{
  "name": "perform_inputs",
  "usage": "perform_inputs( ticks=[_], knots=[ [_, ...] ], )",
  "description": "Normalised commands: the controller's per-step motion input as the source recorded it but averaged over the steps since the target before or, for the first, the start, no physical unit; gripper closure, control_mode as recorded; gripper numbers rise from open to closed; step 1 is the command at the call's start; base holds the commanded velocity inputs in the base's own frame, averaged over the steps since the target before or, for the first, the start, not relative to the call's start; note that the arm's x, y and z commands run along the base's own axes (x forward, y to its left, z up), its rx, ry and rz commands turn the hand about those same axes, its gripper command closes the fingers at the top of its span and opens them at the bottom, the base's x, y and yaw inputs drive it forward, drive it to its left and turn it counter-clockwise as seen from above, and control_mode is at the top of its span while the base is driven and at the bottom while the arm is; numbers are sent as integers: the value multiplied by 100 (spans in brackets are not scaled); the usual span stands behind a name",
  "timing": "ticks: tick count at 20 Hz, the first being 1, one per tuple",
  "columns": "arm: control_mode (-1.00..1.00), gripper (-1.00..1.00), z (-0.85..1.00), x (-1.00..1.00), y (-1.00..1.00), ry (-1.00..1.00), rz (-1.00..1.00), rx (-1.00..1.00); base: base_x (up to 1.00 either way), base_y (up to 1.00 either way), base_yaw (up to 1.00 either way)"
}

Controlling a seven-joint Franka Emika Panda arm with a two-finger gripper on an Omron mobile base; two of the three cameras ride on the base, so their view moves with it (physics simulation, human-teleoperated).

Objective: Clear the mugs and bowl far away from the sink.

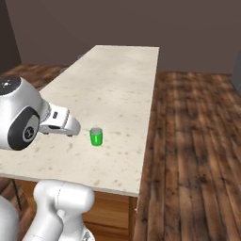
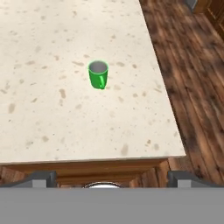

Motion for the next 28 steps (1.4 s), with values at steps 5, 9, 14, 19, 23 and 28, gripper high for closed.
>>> perform_inputs(
  ticks=[5, 9, 14, 19, 23, 28],
  knots=[
    [100, -100, 0, 0, 0, 0, 0, 0, 3, -71, -62],
    [100, -100, 0, 0, 0, 0, 0, 0, 0, -12, -95],
    [100, -100, 0, 0, 0, 0, 0, 0, 0, 0, -100],
    [100, -100, 0, 0, 0, 0, 0, 0, 0, 0, -100],
    [100, -100, 0, 0, 0, 0, 0, 0, 0, 0, -100],
    [100, -100, 0, 0, 0, 0, 0, 0, 0, 0, -100]
  ],
)
